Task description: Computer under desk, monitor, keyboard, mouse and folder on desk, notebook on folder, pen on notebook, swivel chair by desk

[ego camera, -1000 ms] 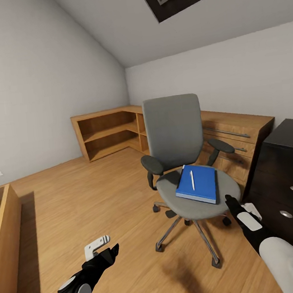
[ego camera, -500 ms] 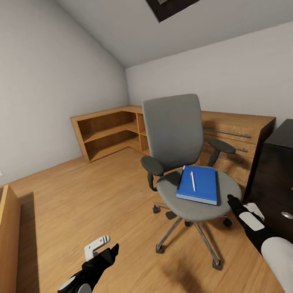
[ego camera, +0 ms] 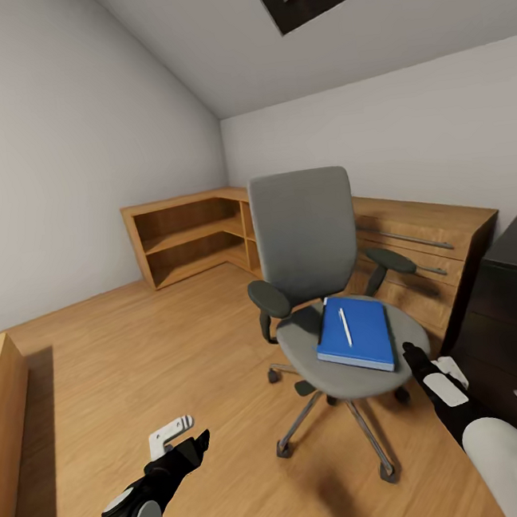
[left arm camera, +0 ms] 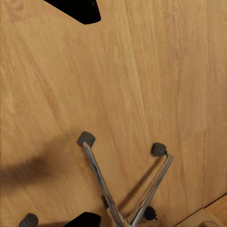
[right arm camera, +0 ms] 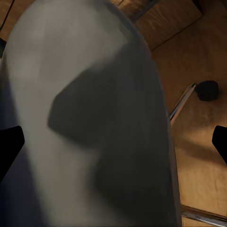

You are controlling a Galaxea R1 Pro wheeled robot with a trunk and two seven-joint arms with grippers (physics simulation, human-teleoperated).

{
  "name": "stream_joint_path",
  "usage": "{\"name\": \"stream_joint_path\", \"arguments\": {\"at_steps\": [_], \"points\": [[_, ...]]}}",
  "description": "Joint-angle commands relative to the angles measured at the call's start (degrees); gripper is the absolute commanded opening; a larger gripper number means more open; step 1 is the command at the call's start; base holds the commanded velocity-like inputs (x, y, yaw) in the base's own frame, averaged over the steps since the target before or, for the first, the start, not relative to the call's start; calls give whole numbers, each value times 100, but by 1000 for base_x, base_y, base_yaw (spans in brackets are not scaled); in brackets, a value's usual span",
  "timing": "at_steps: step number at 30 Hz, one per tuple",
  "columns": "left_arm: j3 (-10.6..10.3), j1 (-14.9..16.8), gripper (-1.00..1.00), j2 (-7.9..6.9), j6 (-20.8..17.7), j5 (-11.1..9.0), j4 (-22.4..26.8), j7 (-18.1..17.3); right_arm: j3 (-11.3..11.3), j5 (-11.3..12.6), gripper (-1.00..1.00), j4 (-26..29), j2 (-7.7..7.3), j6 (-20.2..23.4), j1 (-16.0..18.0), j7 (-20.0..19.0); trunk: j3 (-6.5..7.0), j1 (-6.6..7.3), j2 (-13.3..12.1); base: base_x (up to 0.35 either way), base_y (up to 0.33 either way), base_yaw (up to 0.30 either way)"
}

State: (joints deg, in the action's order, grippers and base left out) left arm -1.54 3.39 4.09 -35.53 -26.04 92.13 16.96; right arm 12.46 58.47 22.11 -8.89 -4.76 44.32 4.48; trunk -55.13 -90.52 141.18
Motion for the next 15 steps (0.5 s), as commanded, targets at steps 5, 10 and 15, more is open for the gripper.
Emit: {"name": "stream_joint_path", "arguments": {"at_steps": [5,10,15], "points": [[-4,4,100,3,-16,-60,7,53,-24,112,100,-25,1,-25,-2,27,-7,-3,1,272,0,0],[-5,4,100,4,-16,-59,7,53,-24,112,100,-23,1,-25,-2,27,-7,-3,1,230,0,0],[-4,4,100,4,-16,-63,7,53,-24,112,100,-31,7,-25,-2,26,-7,-3,1,49,0,0]]}}
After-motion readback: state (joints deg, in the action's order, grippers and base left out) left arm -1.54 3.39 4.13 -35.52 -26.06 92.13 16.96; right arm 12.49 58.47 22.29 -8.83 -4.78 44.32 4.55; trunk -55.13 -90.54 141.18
